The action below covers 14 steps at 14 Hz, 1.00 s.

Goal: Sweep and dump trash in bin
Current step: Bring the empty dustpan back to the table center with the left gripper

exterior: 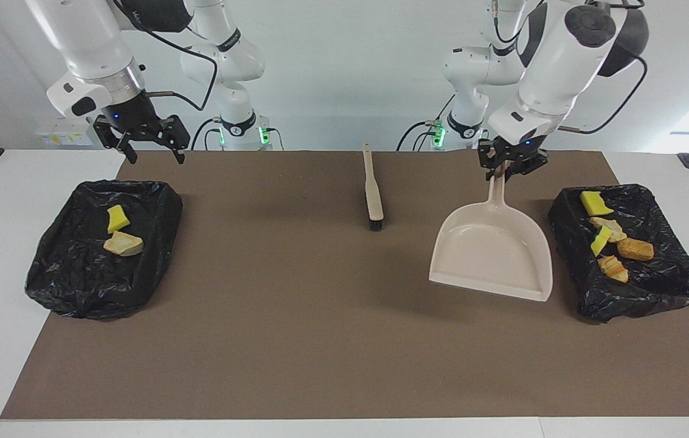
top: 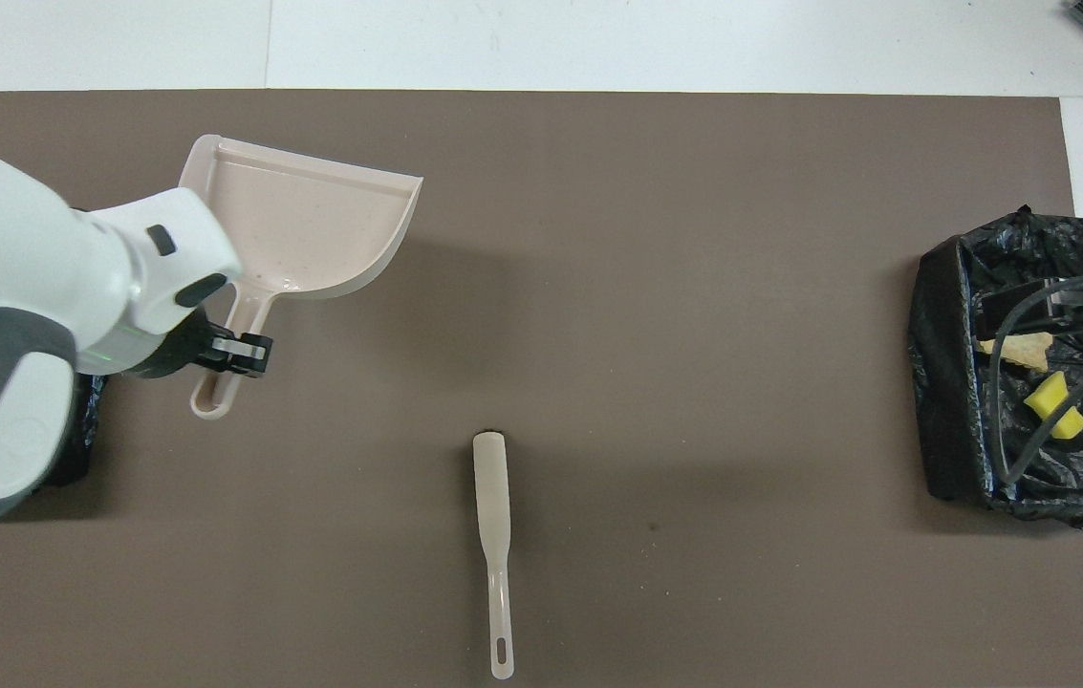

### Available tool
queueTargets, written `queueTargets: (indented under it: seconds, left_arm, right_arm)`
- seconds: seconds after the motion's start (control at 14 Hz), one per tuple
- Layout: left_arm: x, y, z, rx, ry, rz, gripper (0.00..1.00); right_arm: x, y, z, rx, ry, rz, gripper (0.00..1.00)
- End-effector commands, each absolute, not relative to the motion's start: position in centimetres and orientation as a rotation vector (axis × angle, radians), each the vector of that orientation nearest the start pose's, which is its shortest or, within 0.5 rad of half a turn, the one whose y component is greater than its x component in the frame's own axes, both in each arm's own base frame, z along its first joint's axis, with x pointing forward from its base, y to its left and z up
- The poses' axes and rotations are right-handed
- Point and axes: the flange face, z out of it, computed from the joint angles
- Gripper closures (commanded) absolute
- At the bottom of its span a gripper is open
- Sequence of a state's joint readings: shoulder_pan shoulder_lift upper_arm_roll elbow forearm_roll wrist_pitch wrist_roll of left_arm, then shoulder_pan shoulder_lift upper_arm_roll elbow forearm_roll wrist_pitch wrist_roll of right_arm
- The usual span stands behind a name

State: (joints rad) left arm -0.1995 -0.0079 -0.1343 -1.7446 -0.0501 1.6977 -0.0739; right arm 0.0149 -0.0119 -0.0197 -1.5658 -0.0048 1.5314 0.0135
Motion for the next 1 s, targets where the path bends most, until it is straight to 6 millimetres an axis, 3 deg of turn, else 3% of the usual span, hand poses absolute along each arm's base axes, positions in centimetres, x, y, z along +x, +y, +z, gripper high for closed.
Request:
queueTargets:
  seconds: [0.0, 0.14, 0.29, 0.5, 0.93]
  left_arm:
    - [53.2, -23.1, 51.8, -3.197, 0.346, 0.035, 1.00]
    - [54.6, -25.8, 49.2, -3.224, 0.264, -0.023, 1.00]
    - [55.1, -30.0, 45.3, -3.242, 0.250, -0.041, 1.00]
    - [54.8, -33.5, 42.3, -3.306, 0.162, -0.043, 1.00]
    - [54.1, -37.0, 39.3, -3.329, 0.083, -0.050, 1.00]
  right_arm:
    - [54.4, -0.5, 63.4, -3.124, 0.054, 0.034, 0.00]
    - [54.3, -0.5, 63.4, -3.124, 0.054, 0.036, 0.00]
    - [54.4, -0.5, 63.4, -3.124, 0.054, 0.034, 0.00]
    - [54.4, -0.5, 63.4, -3.124, 0.054, 0.034, 0.00]
    - [54.4, -0.5, 63.4, -3.124, 0.054, 0.034, 0.00]
